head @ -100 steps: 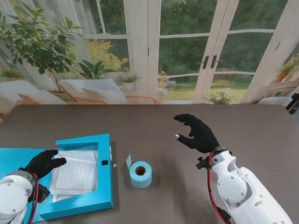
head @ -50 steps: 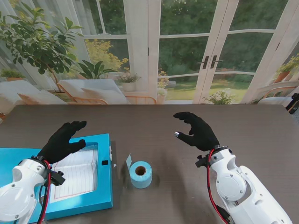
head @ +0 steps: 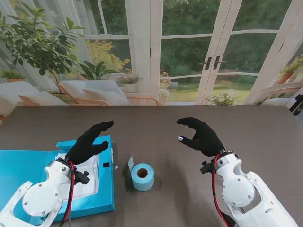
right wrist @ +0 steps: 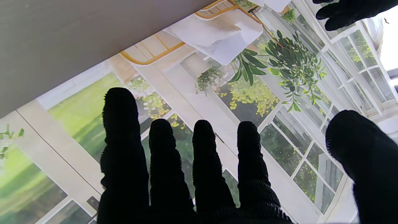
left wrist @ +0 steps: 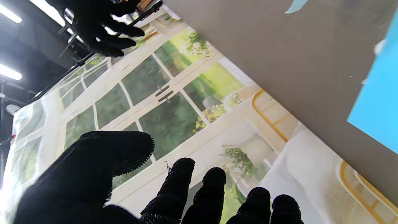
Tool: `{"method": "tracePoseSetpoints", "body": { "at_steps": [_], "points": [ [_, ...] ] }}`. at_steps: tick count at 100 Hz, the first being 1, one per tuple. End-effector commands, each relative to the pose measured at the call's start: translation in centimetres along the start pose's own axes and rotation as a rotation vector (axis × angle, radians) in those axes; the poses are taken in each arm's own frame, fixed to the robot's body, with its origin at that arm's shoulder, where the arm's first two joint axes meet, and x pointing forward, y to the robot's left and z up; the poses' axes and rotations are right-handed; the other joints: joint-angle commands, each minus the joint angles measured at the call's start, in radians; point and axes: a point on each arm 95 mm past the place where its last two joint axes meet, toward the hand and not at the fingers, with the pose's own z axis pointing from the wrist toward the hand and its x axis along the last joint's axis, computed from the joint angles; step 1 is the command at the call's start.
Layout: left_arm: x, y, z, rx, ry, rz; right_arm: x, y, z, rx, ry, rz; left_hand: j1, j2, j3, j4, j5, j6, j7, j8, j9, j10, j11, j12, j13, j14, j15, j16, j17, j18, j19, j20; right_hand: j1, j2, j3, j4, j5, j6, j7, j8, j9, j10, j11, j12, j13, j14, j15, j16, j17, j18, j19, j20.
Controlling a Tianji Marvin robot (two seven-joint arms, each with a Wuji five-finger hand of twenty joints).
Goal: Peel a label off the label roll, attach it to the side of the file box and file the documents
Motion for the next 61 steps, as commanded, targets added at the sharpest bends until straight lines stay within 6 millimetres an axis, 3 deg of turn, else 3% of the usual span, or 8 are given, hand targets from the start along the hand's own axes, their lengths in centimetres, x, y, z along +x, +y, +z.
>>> {"method": "tracePoseSetpoints", "body": {
  "at_steps": [1,8,22,61],
  "points": [
    [0.0,1.0,0.4,-0.015,0.001,-0.033,-0.4,-1.1,-0.5,0.020,-0.021,0.013,0.010,-0.033,-0.006,0.029,-0.003,-0.032,-0.017,-0.008,-0.019,-0.034,-0.004,-0.011,-0.024,-0.027,-0.014,-0.006,-0.017,-0.029,-0.032,-0.019,0.025,0.008,-0.027,0.026,0.030,-0.023,-0.013,-0.006,-0.011,-0.028,-0.029,0.001,-0.030,-0.018,-0.017,-0.014,-0.524,0.020,-0.046,0.023],
    [-0.2,1.8,0.8,-0.005,0.021,-0.063,-0.8,-1.2,-0.5,0.054,-0.026,0.003,0.011,-0.034,-0.006,0.030,-0.001,-0.023,-0.016,-0.008,-0.016,-0.037,-0.001,-0.011,-0.023,-0.027,-0.014,-0.007,-0.016,-0.031,-0.035,-0.023,0.015,0.040,-0.048,0.029,0.007,-0.025,-0.023,-0.006,-0.036,-0.038,-0.036,0.008,-0.043,-0.030,-0.028,-0.014,-0.529,0.007,-0.077,0.048],
    [-0.8,2.7,1.2,0.001,0.033,-0.098,-1.2,-1.3,-0.6,0.047,-0.046,0.015,0.016,-0.040,0.000,0.034,0.007,-0.026,-0.013,-0.007,-0.014,-0.039,0.002,-0.013,-0.022,-0.031,-0.013,-0.009,-0.014,-0.034,-0.040,-0.031,0.027,0.026,-0.037,0.033,0.020,-0.019,-0.014,-0.002,-0.023,-0.033,-0.034,0.011,-0.040,-0.025,-0.026,-0.012,-0.526,0.011,-0.091,0.062],
    [-1.5,3.2,1.1,-0.021,0.020,-0.117,-1.2,-1.1,-1.1,0.045,-0.058,0.023,0.023,-0.048,0.009,0.048,0.013,-0.032,-0.012,-0.006,-0.023,-0.052,0.005,-0.022,-0.026,-0.037,-0.014,-0.013,-0.008,-0.040,-0.058,-0.067,0.027,0.020,-0.022,0.029,0.009,-0.011,-0.012,0.000,-0.026,-0.029,-0.034,0.014,-0.042,-0.025,-0.027,-0.010,-0.516,0.011,-0.132,0.090]
  ]
}}
